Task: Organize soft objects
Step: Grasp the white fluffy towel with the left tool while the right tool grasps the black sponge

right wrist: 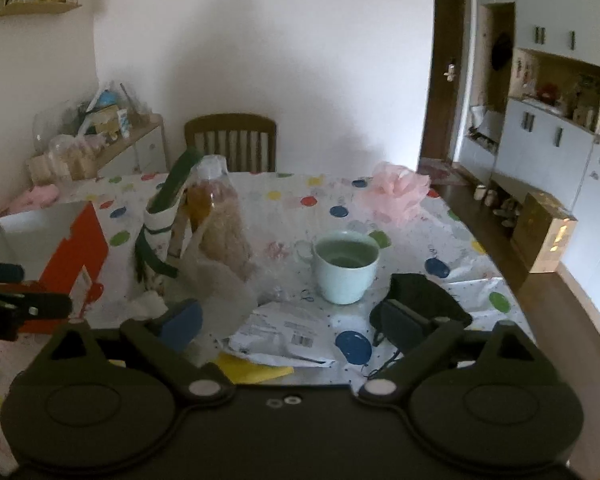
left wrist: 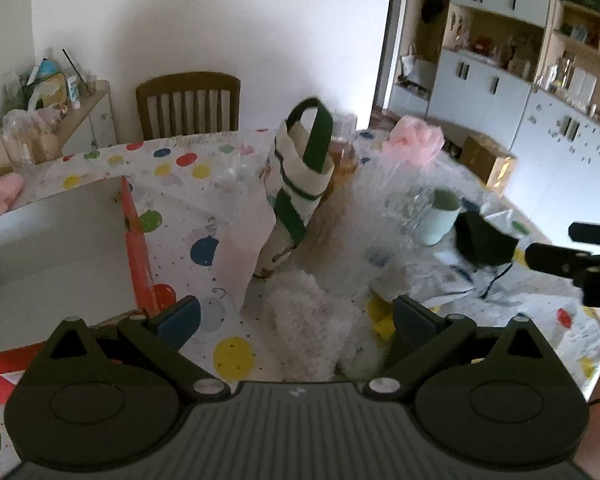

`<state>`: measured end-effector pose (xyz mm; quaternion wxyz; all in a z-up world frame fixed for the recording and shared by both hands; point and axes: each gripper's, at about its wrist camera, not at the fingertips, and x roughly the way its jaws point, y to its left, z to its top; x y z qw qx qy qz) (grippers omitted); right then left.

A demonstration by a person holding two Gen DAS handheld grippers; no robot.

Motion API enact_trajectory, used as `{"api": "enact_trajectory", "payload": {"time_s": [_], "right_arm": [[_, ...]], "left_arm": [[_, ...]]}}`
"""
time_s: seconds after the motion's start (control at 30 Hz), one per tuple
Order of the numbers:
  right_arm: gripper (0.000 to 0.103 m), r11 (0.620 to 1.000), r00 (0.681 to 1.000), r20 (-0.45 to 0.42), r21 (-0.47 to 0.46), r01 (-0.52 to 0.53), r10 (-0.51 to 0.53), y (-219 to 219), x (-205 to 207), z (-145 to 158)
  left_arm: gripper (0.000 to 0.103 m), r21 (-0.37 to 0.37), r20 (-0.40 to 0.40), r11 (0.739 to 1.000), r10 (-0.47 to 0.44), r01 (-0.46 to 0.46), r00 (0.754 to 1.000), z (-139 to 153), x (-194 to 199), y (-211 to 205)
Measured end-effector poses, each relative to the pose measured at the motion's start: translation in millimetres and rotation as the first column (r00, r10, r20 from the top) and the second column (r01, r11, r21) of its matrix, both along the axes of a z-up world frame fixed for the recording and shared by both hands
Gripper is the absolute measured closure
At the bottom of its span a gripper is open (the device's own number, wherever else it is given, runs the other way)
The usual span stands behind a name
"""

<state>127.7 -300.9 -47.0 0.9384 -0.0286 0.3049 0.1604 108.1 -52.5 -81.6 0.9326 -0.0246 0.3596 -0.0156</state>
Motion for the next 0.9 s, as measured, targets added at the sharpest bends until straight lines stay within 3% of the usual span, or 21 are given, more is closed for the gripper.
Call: {"api": "enact_trajectory", "payload": {"time_s": [0.3, 0.6, 0.9], "right_arm": [[0.008, 0.97, 0.966, -0.098, -0.028, -0.242, 0.238, 18, 6, -37], [0.003, 0.89, 0.878, -0.188, -0.034, -0.454, 0.44, 44, 3, -76], [0.0, 0.836, 0.825, -0.228, -0.071, -0.544, 0.517, 62, 8, -94]], "left_arm": [[0.0, 0.016, -0.081, 0.998, 0.059, -0.058, 0.995, -42, 36, -8], [0.0, 0.021, -0.166, 0.995, 0.102, -0.099, 0.981, -76, 62, -12], [0.0, 0.027, -0.221, 0.993, 0.122, -0.119, 0.968, -96, 75, -20]]}}
